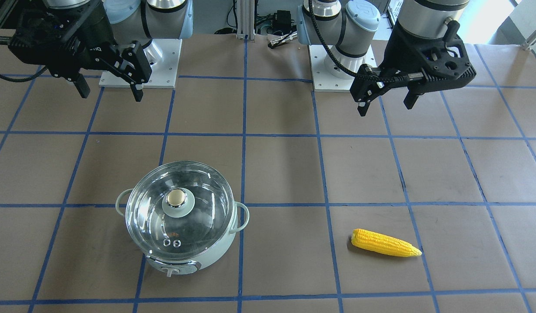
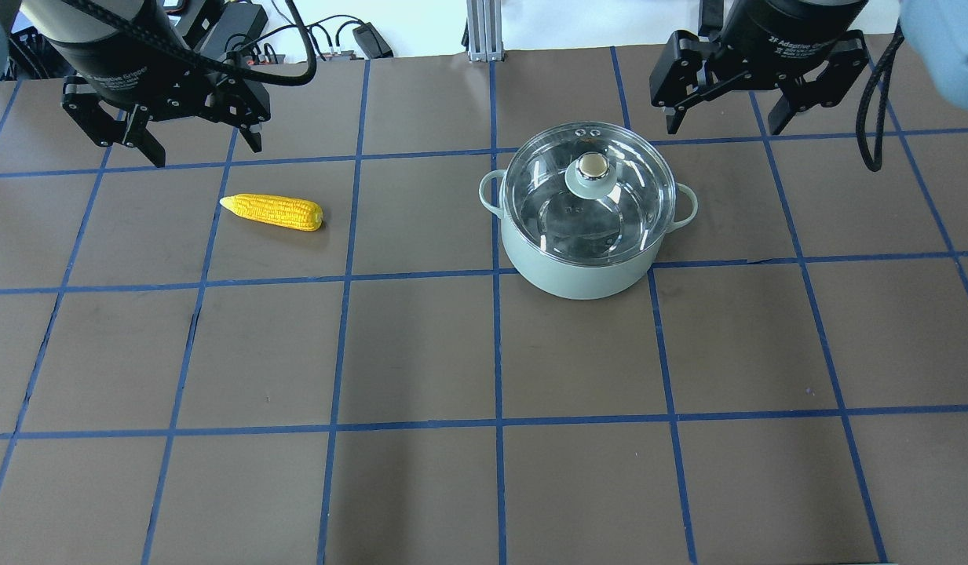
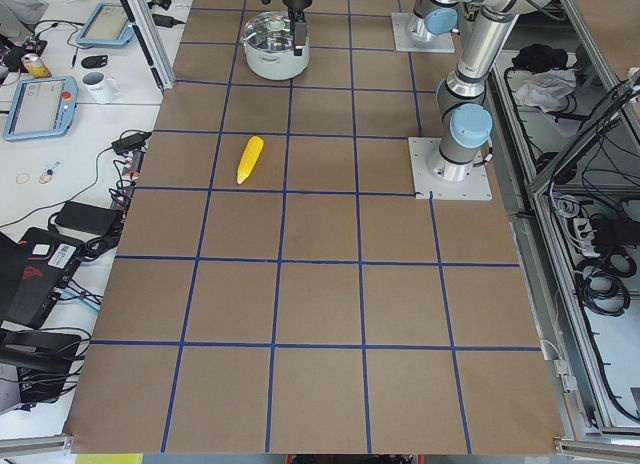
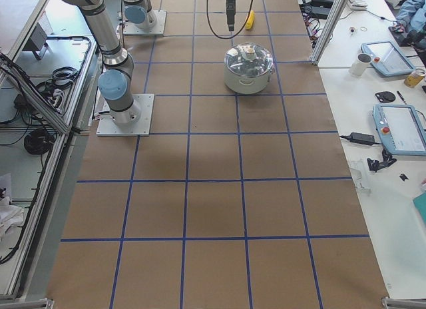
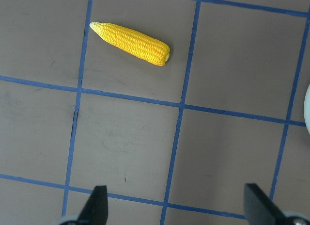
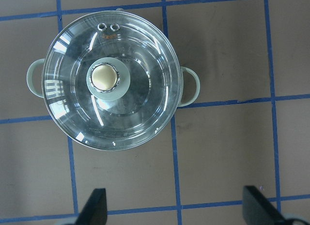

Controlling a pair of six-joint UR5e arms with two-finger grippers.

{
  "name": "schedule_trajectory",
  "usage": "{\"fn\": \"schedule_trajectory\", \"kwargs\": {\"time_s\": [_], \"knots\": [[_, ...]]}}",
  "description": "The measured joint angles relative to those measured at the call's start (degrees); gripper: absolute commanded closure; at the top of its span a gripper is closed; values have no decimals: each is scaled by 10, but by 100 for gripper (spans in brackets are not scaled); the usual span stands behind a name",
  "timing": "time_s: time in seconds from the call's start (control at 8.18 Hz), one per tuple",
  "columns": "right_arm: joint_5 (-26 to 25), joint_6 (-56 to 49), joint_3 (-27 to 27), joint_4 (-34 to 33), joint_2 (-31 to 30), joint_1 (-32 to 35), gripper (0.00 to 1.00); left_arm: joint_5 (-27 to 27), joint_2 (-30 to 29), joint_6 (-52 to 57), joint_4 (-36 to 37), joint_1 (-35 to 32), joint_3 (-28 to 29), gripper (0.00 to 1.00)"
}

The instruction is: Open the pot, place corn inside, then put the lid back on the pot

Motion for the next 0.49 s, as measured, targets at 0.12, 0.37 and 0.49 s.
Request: {"fn": "schedule_trajectory", "kwargs": {"time_s": [0.12,0.37,0.49], "knots": [[0,0,0,0,0,0,0,0,0,0,-1,0,0,0],[0,0,0,-1,0,-1,0,-12,0,0,-2,0,0,0],[0,0,0,-1,0,-1,0,-27,-2,0,-1,0,1,0]]}}
